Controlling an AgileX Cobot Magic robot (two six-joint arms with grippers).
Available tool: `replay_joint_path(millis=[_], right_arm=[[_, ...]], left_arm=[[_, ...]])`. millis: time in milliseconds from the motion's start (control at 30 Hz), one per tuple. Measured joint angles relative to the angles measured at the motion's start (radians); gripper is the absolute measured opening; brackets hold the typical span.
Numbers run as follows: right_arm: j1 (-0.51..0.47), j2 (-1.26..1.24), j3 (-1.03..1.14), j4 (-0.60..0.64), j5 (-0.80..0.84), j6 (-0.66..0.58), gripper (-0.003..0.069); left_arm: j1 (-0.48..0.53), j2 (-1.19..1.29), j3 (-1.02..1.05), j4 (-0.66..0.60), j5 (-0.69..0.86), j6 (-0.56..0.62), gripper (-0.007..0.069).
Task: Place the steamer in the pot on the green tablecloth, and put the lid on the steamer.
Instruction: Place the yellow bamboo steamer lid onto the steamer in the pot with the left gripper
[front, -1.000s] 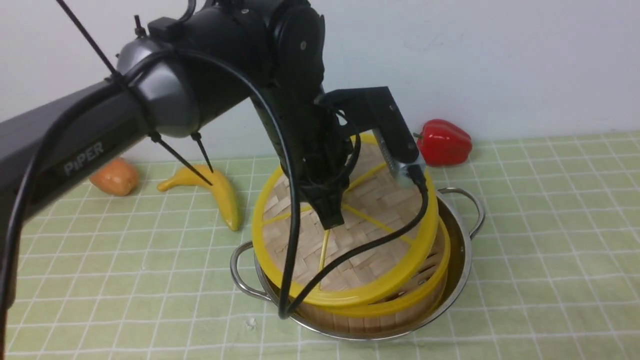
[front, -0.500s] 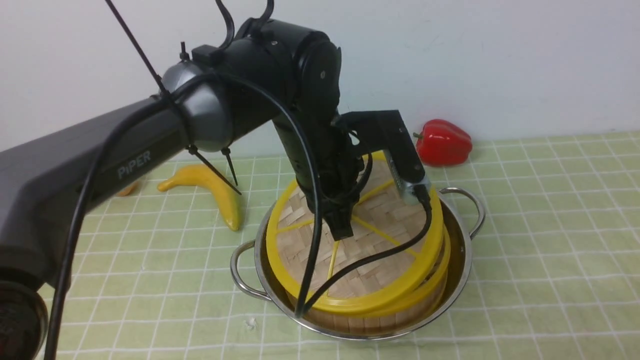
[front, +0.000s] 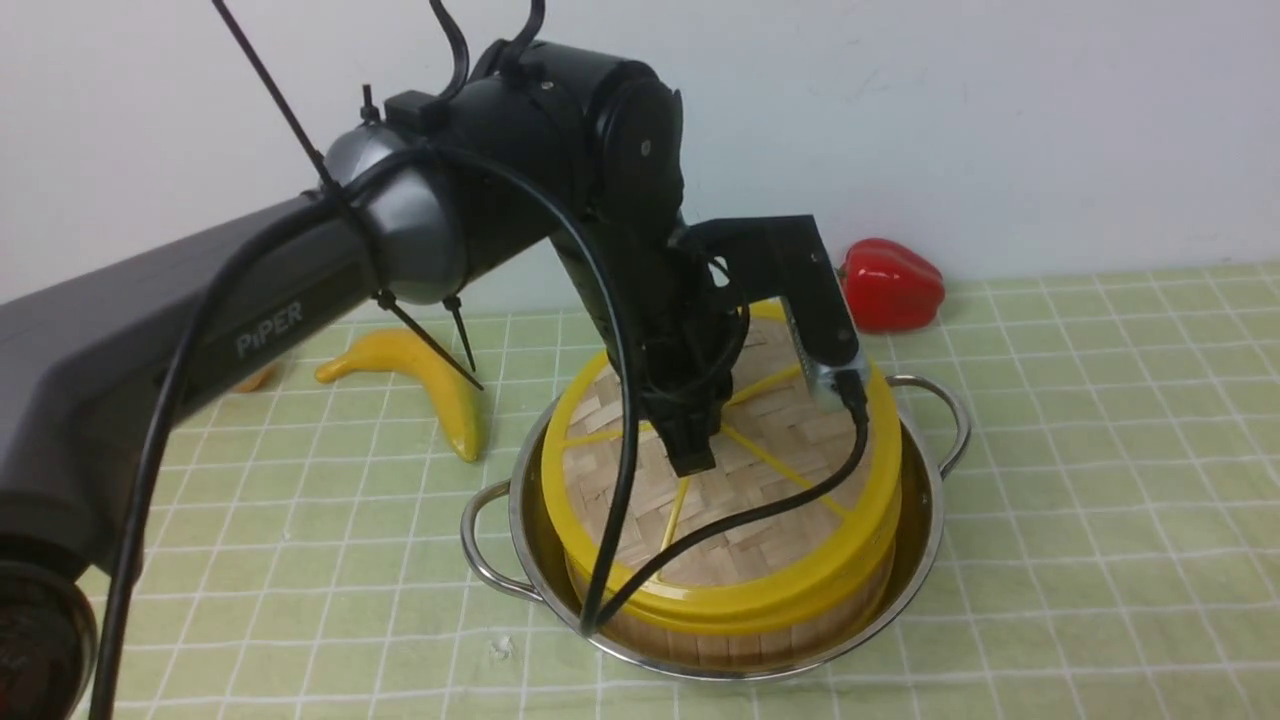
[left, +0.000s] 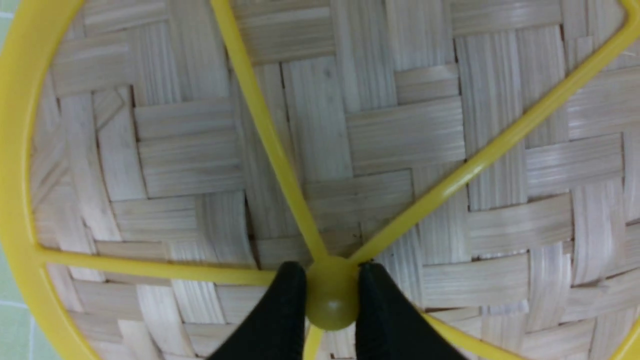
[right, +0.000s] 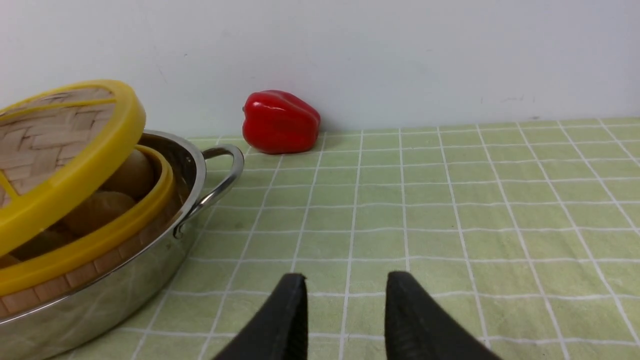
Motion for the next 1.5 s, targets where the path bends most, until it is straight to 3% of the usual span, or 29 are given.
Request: replay_joint_path(millis=[1100,1167,1267,1300,1400,1500], right_arm=[[0.0,0.0,0.0,0.0,0.0,0.0,0.024],[0.0,0.0,0.0,0.0,0.0,0.0,0.024],[0.0,0.0,0.0,0.0,0.0,0.0,0.024],[0.0,0.0,0.0,0.0,0.0,0.0,0.024],[0.0,0.0,0.0,0.0,0.0,0.0,0.024],[0.0,0.0,0.0,0.0,0.0,0.0,0.024]], left_arm=[[0.0,0.037,0.002,-0.005,-0.07,0.003,0.0125],[0.0,0.037,0.002,0.0,-0.069,-0.004,0.0167],[0.0,0.037,0.002,0.006,-0.056,-0.022,0.0329],[0.0,0.037,0.002,0.005,-0.051,-0.023,0.034],[0.0,0.036,0.002,0.007,-0.007,-0.037,0.0533],[0.0,0.028,-0.015,0.011,0.034,-0.066,0.0647]])
